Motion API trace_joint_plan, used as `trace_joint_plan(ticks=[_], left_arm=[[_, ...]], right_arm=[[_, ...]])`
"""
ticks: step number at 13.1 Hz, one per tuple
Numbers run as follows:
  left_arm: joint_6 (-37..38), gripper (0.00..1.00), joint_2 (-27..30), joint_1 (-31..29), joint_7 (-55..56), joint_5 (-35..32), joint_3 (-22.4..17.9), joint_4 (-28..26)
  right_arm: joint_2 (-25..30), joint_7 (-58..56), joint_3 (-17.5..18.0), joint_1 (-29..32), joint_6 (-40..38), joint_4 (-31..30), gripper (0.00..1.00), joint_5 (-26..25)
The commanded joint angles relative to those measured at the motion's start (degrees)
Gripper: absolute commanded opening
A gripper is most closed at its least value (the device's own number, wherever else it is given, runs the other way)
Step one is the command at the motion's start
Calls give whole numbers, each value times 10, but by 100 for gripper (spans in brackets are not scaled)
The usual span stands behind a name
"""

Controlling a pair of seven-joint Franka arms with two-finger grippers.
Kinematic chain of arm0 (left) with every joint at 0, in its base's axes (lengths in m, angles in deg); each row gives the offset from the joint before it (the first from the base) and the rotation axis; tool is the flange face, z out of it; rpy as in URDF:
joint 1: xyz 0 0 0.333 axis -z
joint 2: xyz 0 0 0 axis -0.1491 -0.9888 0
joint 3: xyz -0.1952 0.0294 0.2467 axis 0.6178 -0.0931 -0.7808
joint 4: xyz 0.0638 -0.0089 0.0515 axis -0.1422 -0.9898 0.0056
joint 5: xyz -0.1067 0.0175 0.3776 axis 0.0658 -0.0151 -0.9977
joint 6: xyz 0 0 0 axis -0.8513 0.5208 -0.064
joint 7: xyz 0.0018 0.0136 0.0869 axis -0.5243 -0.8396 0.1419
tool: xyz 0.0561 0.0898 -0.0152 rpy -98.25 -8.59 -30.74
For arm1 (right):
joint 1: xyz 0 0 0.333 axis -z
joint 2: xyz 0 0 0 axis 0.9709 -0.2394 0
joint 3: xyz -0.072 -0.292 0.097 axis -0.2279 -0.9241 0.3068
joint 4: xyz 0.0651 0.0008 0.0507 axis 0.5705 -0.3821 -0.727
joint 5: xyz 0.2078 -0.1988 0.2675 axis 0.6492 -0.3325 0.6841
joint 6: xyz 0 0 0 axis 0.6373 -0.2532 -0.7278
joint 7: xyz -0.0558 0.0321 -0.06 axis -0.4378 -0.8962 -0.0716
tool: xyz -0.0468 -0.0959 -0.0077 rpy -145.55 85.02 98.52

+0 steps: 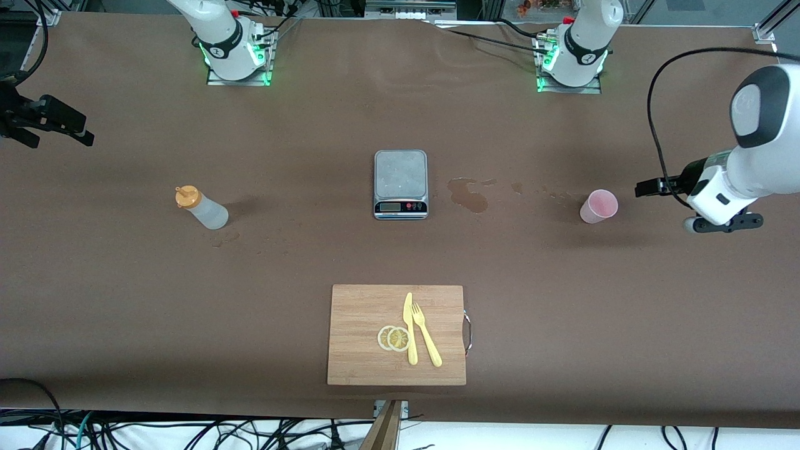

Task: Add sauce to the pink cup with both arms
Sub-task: 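Reach the left gripper down and grasp the pink cup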

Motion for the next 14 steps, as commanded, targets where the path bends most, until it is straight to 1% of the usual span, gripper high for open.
trace_joint_plan(ticks=[1, 3, 5, 7, 9, 10, 11, 12, 14], left_arm=[[-108, 100, 5, -20, -46, 13, 3, -94], [-173, 100, -14, -29, -77, 25, 3, -140], [-234, 100, -17, -42, -123, 56, 3, -183], [-276, 99, -29, -51, -172, 101, 3, -207], [-315, 98, -43, -50, -177, 109, 5, -225], [-320, 87, -44, -50, -178, 109, 5, -233], [-321, 71, -43, -50, -178, 109, 5, -240], [-320, 57, -44, -49, -178, 109, 6, -245], [-319, 13, -51, -48, -178, 109, 6, -247]], right_arm=[[8, -8, -2, 0, -9, 3, 100, 6], [8, -8, -2, 0, -10, 3, 100, 6], [8, -8, -2, 0, -10, 3, 100, 6], [8, -8, -2, 0, -10, 3, 100, 6], [8, -8, -2, 0, -10, 3, 100, 6], [8, -8, -2, 0, -9, 3, 100, 6], [8, -8, -2, 0, -9, 3, 100, 6], [8, -8, -2, 0, -9, 3, 100, 6], [8, -8, -2, 0, -9, 3, 100, 6]])
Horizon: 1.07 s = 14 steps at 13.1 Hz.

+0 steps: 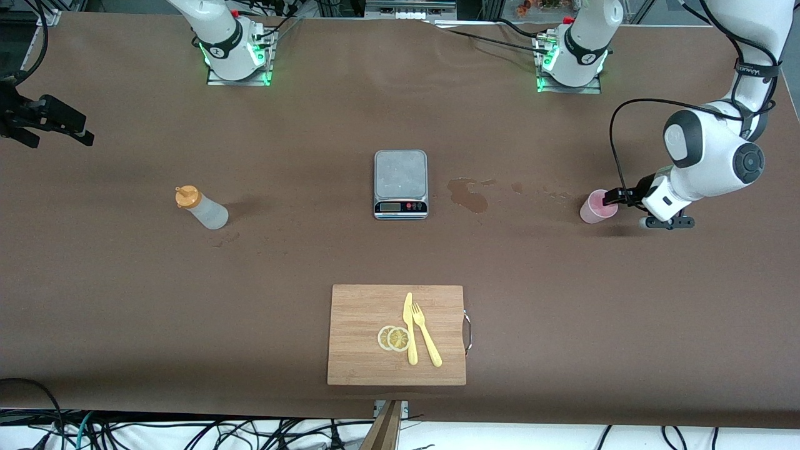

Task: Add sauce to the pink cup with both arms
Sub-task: 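Reach the left gripper down and grasp the pink cup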

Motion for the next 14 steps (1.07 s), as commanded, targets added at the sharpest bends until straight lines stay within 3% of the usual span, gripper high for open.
trace_joint_plan(ticks=[1, 6, 10, 14], left_arm=[[-9, 0, -3, 0, -20, 17, 2, -5], [9, 0, 21, 4, -12, 16, 5, 13], [181, 0, 40, 7, 34, 17, 7, 115], [238, 0, 62, 8, 179, 18, 94, 152]], right_arm=[[8, -8, -2, 0, -10, 3, 100, 6], [8, -8, -2, 0, -9, 3, 100, 6], [8, -9, -3, 0, -9, 3, 100, 6], [8, -10, -4, 0, -10, 3, 100, 5]])
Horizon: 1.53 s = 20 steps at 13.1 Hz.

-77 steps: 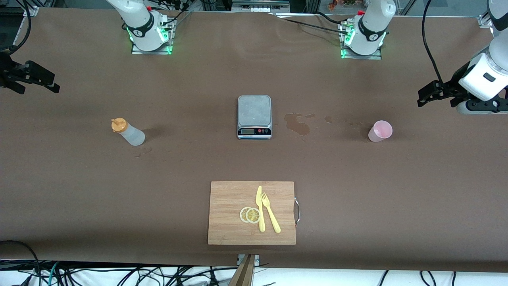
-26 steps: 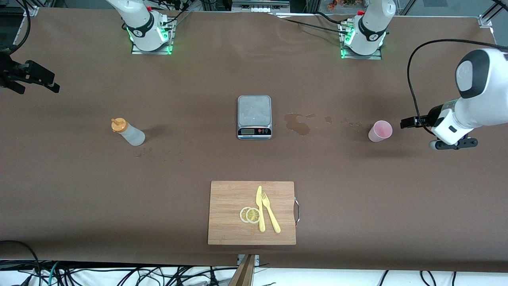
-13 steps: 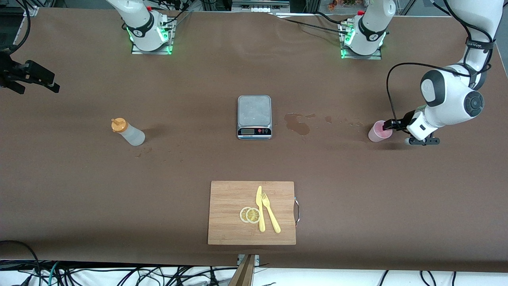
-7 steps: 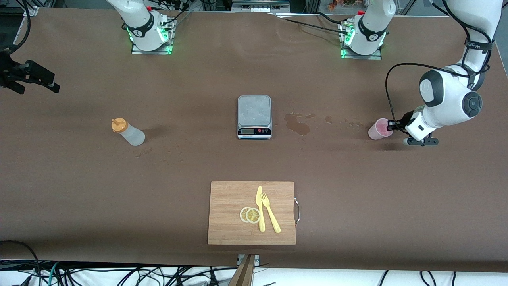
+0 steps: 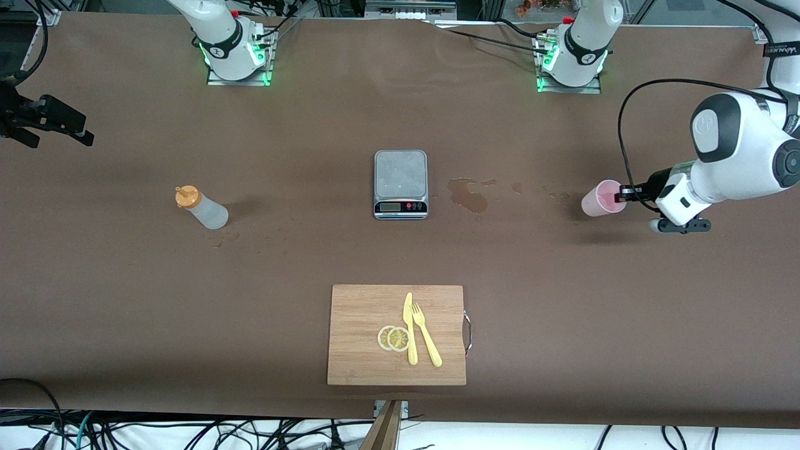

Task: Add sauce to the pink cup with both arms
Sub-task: 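Carry the pink cup with the left gripper onto the scale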

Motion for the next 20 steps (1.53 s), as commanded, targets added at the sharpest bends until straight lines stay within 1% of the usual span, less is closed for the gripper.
trace_joint_plan(ticks=[1, 3, 6, 7, 9, 10, 11, 13, 15, 18, 20], left_arm=[[25, 0, 17, 2, 95, 15, 62, 8], [32, 0, 24, 2, 176, 16, 129, 8], [22, 0, 14, 5, 268, 18, 226, 8], [8, 0, 12, 5, 305, 33, 261, 8], [-52, 0, -9, 12, 363, 49, 313, 7], [-92, 0, -24, 20, 398, 49, 332, 5], [-124, 0, -33, 38, 422, 49, 344, 2], [-186, 0, -63, 83, 468, 42, 343, 1], [-240, 0, -103, 110, 497, 27, 340, 1], [-278, 0, -147, 127, 553, -45, 340, 3], [-283, 0, -162, 128, 570, -78, 340, 5]], right_arm=[[8, -9, -6, 0, -10, 3, 100, 5], [8, -13, -6, 0, -9, 3, 100, 6], [8, -16, -6, 0, -9, 3, 100, 6], [8, -17, -6, 0, -9, 2, 100, 6], [8, -17, -6, 0, -9, 3, 100, 6], [8, -17, -7, 0, -10, 2, 100, 6], [8, -18, -8, 0, -9, 2, 100, 6], [8, -24, -11, 0, -9, 2, 100, 6], [8, -24, -11, 0, -9, 2, 100, 6], [8, -24, -13, 0, -9, 2, 100, 6], [8, -24, -13, 0, -9, 2, 100, 6]])
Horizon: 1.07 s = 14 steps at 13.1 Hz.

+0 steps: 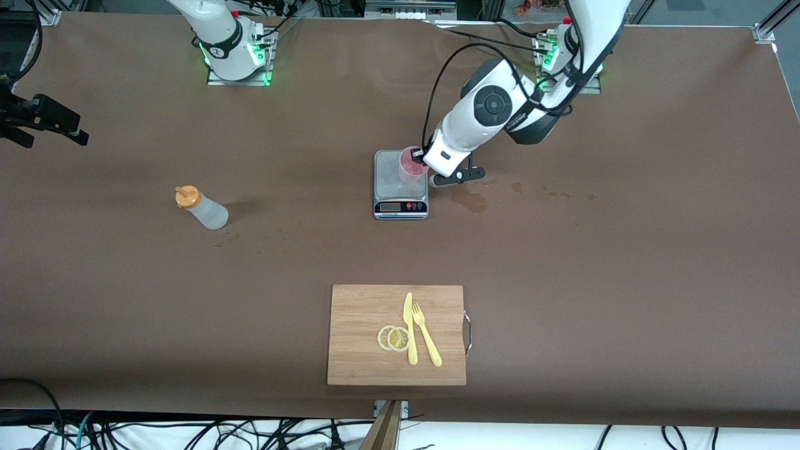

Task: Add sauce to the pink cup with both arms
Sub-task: 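Carry the pink cup with the left gripper onto the scale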

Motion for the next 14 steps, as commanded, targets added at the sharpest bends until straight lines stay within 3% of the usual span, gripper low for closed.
trace_joint_plan(ticks=[1, 14], left_arm=[[-5, 0, -20, 6, 27, -36, -2, 12], [-26, 0, -34, 24, 43, -36, -3, 14]], right_arm=[[8, -9, -3, 0, -9, 2, 100, 6], [8, -9, -3, 0, -9, 2, 100, 6]])
